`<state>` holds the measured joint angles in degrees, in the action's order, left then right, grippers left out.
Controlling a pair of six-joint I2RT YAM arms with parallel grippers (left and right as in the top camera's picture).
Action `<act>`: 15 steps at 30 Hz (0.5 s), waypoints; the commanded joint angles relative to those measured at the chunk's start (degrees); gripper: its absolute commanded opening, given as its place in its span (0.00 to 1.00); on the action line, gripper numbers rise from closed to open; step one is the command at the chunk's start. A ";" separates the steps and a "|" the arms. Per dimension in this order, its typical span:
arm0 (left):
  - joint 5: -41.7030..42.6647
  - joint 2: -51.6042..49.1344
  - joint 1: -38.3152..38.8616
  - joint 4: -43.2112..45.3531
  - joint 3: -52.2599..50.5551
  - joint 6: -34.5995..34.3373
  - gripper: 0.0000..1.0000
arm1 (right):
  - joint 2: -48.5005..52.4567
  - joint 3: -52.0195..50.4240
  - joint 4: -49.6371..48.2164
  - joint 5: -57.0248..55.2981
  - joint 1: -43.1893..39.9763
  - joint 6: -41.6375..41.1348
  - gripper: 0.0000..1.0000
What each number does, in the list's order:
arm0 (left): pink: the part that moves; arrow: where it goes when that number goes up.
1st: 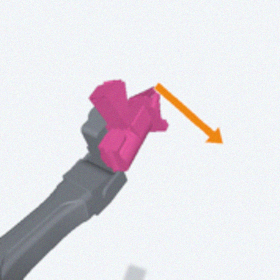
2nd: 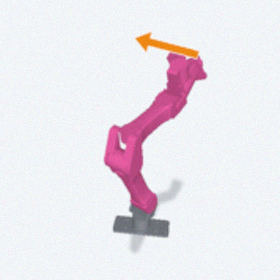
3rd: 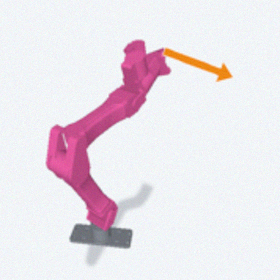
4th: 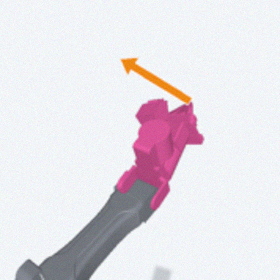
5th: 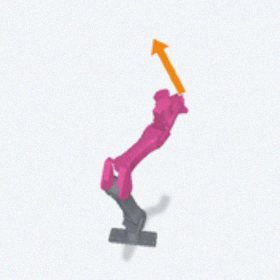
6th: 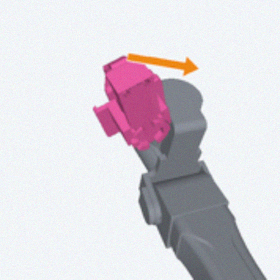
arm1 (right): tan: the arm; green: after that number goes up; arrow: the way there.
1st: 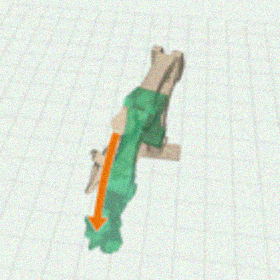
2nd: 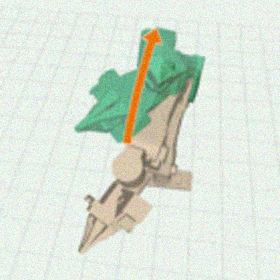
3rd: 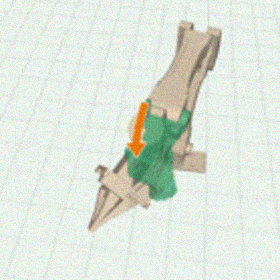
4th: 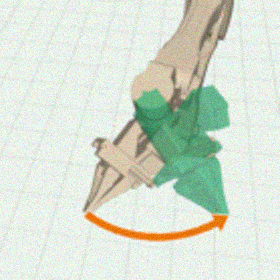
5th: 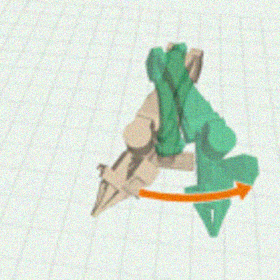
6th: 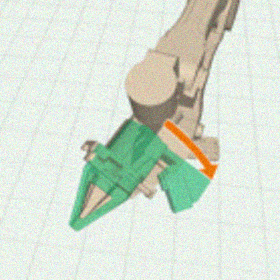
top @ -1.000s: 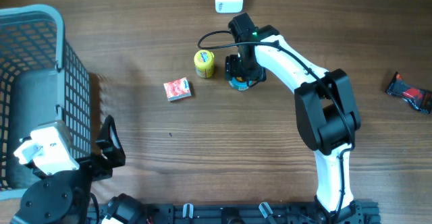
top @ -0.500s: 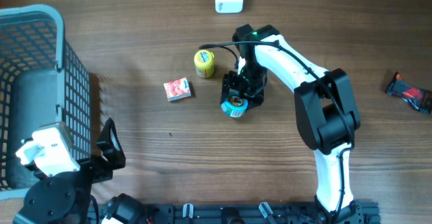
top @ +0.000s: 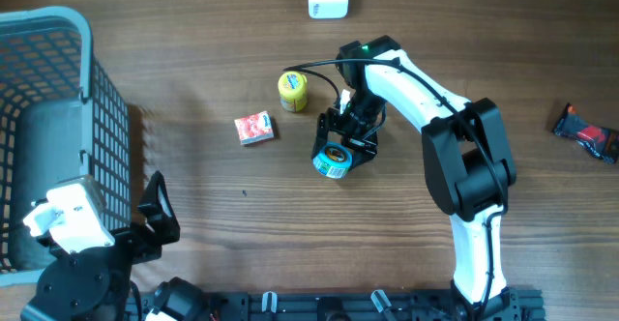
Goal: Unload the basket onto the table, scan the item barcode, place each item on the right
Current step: 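Hold the teal tin's label in front of the white scanner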
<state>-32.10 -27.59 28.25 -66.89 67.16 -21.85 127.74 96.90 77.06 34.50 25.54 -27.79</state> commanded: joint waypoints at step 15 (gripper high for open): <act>0.09 -6.49 0.39 -0.24 0.17 -1.14 1.00 | 1.25 10.62 -17.59 -7.69 -5.03 8.33 0.36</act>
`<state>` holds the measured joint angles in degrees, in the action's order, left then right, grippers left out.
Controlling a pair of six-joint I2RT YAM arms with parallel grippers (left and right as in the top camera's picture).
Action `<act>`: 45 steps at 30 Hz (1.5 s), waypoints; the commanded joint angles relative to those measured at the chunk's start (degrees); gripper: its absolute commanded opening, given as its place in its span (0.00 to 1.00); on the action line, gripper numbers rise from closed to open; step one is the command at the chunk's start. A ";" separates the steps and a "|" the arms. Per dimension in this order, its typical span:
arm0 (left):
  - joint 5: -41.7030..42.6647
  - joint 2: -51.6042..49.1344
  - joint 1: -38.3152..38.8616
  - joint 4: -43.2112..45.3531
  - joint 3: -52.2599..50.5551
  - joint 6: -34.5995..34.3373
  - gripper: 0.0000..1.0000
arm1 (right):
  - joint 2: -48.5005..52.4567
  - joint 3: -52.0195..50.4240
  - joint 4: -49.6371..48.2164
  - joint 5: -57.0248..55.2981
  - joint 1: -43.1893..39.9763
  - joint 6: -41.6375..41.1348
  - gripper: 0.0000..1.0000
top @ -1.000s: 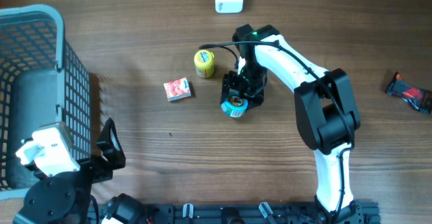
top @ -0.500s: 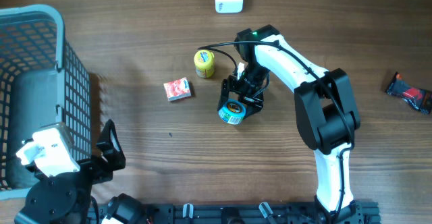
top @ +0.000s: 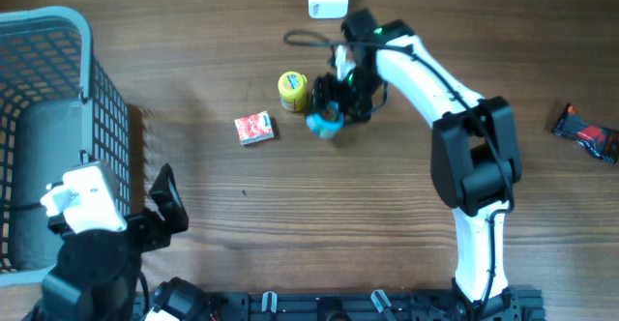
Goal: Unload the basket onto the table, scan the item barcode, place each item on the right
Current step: 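Hold the teal tin's label in front of the white scanner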
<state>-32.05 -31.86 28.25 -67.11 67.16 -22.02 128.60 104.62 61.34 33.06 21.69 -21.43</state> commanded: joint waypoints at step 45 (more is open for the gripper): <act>1.33 -7.63 0.39 1.46 0.17 -1.64 1.00 | 12.66 2.62 -82.95 -35.21 -0.50 13.90 0.40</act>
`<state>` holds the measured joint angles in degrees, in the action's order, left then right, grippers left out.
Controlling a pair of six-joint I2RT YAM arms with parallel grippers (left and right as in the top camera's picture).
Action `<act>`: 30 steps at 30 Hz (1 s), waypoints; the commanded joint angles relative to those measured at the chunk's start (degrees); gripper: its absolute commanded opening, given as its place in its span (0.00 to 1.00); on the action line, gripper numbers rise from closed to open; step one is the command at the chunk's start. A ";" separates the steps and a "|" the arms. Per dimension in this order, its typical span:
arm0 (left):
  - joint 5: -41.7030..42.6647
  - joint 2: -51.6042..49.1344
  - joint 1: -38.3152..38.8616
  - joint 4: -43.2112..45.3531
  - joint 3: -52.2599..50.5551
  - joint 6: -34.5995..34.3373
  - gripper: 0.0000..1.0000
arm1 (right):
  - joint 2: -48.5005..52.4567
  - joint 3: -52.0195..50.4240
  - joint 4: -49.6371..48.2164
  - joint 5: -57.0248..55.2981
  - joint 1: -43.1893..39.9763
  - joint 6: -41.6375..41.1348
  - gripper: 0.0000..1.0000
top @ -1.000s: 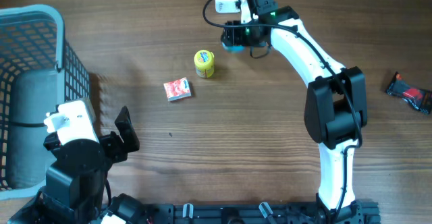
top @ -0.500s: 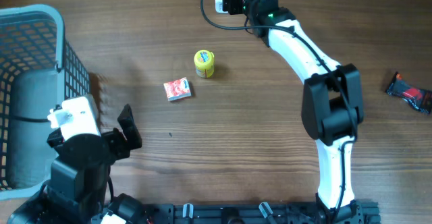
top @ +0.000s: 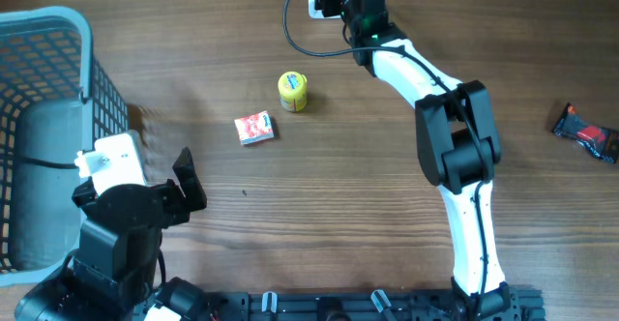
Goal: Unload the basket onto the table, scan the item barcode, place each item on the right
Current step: 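Hold the teal tin's label in front of the white scanner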
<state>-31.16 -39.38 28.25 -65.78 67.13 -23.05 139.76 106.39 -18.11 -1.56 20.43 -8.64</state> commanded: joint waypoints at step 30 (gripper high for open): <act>0.42 -0.13 0.39 -1.46 0.20 -0.59 1.00 | -5.79 0.87 3.67 -6.64 1.90 10.19 0.43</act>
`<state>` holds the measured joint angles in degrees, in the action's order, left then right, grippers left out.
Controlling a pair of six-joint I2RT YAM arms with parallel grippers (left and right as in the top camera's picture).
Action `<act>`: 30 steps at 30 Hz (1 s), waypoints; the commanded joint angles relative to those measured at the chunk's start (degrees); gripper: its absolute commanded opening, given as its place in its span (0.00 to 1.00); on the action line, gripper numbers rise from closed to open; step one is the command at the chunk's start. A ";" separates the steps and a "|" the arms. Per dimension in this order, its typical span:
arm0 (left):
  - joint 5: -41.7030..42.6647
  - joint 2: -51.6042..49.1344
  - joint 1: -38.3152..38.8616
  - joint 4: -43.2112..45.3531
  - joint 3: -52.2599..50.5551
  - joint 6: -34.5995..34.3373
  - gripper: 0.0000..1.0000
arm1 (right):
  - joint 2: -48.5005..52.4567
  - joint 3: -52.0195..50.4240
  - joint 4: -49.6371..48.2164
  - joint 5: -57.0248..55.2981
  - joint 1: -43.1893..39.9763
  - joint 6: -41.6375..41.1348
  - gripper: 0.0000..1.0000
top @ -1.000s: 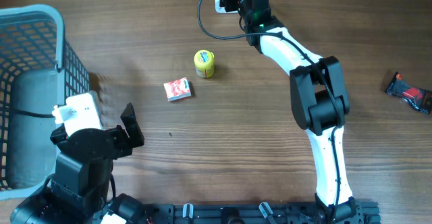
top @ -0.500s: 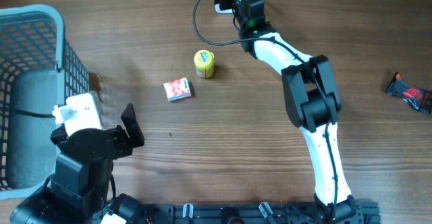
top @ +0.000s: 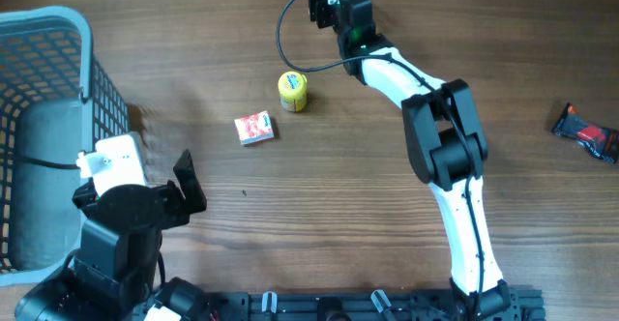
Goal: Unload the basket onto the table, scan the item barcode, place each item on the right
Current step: 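Hold the teal tin's label in front of the white scanner, then carry the teal tin to the right side of the table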
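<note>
My right arm reaches to the table's far edge, where the right gripper hovers over the white scanner, covering most of it. Only a sliver of the blue can shows at the gripper's far left side; the fingers appear shut on it. The can's label and barcode are hidden. My left gripper sits at the near left, beside the basket, fingers apart and holding nothing.
A yellow jar and a small red packet lie mid-table. A blue wire basket fills the left side. A dark red wrapper lies at the far right. A black cable loops from the right wrist.
The right gripper has shifted slightly farther and to the left over the scanner, covering more of it. The left arm has not moved.
The right gripper was shut on the blue can mid-table, right of the yellow jar. Then it held the can next to the jar, farther back. Later it was at the scanner on the far edge and stays there now. The left arm moved a little right early on, then stayed still.
</note>
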<state>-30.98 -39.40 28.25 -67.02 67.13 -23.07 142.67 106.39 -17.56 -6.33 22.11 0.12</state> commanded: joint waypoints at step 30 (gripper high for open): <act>8.11 -1.05 0.42 4.00 -0.98 -2.05 1.00 | -29.53 -0.13 73.88 -4.00 -37.00 -13.22 0.34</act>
<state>-26.83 -39.55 28.25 -65.49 67.13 -24.25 111.57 106.26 56.80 -19.00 -11.11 -11.20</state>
